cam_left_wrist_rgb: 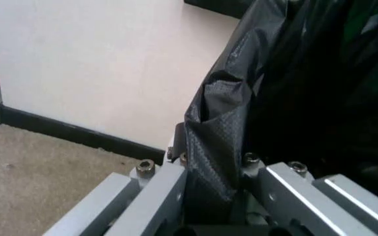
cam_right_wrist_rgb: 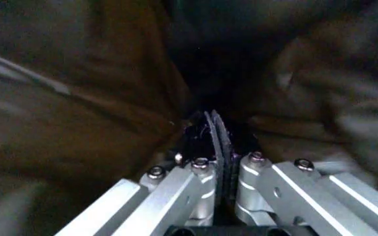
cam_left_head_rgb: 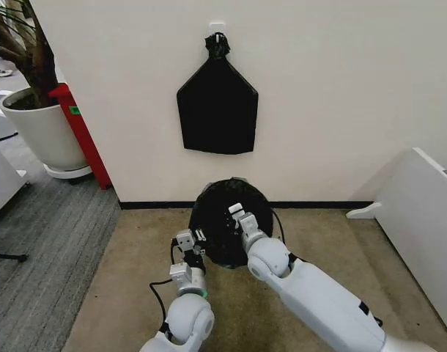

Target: Place the garbage bag over the trash bin.

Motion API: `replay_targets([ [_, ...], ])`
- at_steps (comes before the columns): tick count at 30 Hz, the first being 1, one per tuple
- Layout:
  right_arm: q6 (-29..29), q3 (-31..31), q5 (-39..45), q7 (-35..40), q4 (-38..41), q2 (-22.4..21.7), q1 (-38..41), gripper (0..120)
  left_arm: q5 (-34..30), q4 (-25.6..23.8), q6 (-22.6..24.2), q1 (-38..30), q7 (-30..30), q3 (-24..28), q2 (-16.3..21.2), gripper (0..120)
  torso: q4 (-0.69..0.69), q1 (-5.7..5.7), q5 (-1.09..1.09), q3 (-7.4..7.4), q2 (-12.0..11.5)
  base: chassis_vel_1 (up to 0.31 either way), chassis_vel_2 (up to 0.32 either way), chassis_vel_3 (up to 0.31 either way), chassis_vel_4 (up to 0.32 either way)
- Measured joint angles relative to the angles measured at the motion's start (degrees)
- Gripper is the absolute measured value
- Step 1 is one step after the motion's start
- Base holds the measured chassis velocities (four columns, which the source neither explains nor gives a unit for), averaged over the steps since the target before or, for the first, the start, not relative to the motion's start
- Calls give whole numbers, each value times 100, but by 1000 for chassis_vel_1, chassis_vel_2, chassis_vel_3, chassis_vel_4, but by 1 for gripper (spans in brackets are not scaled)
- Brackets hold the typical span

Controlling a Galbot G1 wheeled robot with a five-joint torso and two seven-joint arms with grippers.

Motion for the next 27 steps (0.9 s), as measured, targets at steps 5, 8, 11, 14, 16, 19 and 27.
replay_targets([
  [5,-78,235,6,18,820,-172,-480,0,-3,199,-14,-111,-20,-88,-14,1,0,0,1,0,0,0,0,0,0],
  [8,-64,342,-21,27,1121,-276,-687,0,-32,234,-15,-137,-25,-105,-22,1,-1,0,1,-1,0,0,0,0,0],
  [11,54,683,-78,81,1787,-552,-1002,0,-221,213,14,-148,-83,-128,-47,1,-1,0,0,0,0,0,0,0,0],
  [14,291,998,-227,58,2096,-740,-1066,0,-561,15,147,-98,-171,-131,-60,1,-1,0,0,-1,0,0,0,0,0],
  [16,468,1205,-443,-94,2135,-813,-1060,3,-719,-64,209,-69,-212,-132,-59,1,-1,0,1,-1,0,0,0,0,0],
  [19,831,1565,-913,-723,2040,-1009,-888,17,-823,-166,257,12,-223,-134,-23,1,-1,0,0,0,0,0,0,0,0],
  [27,986,1620,-1220,-2813,1587,-1682,-7,45,-214,-214,228,172,138,-134,139,1,-1,0,0,0,1,0,0,0,0],
])
